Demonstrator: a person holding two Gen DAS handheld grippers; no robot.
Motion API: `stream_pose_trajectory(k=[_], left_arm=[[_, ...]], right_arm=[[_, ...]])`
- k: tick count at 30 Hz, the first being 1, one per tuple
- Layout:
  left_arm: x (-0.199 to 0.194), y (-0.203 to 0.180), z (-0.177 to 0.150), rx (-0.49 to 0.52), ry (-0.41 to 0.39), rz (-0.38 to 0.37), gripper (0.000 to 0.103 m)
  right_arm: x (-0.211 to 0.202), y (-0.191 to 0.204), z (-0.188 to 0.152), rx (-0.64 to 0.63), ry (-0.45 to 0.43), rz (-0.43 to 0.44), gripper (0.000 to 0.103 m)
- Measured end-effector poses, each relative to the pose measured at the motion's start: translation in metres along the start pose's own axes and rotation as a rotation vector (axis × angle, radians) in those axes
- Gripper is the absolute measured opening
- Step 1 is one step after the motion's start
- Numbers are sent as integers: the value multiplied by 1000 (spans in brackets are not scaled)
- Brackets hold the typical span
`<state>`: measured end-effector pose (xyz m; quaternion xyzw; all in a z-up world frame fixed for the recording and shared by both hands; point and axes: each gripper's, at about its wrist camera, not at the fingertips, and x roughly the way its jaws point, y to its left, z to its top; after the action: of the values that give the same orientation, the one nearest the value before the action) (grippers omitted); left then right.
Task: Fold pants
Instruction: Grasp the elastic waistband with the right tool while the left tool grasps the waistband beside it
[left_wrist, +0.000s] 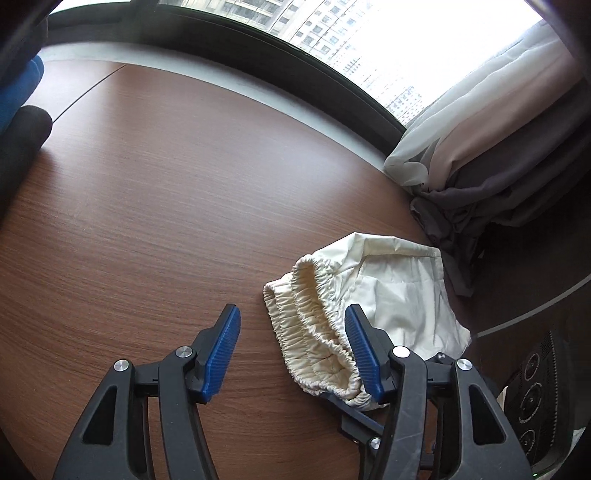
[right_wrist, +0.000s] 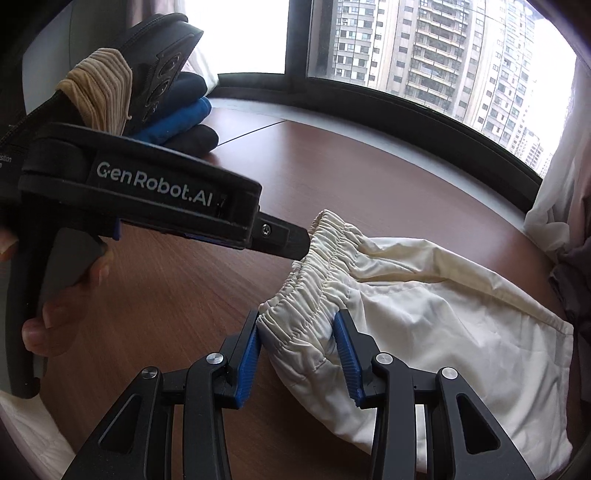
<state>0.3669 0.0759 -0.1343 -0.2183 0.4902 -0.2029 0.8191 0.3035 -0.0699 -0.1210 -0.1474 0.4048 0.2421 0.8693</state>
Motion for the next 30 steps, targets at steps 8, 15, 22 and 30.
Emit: stream_pose_trajectory(k=[8,15,22,30], left_arm=[[34,-9,6,13,97,-36,43],[42,0,7,-5,119,-26,42],[47,5,9,-17,138,-52,42],[49,6,11,-12,148,-66,33]], right_arm=[[8,0,-1,-7,-2,17,41],[11,-7,-7,3,-7,33,41],[17,-16,-10,7,0,52,41],[24,-25,-10,-11,6,76,41]])
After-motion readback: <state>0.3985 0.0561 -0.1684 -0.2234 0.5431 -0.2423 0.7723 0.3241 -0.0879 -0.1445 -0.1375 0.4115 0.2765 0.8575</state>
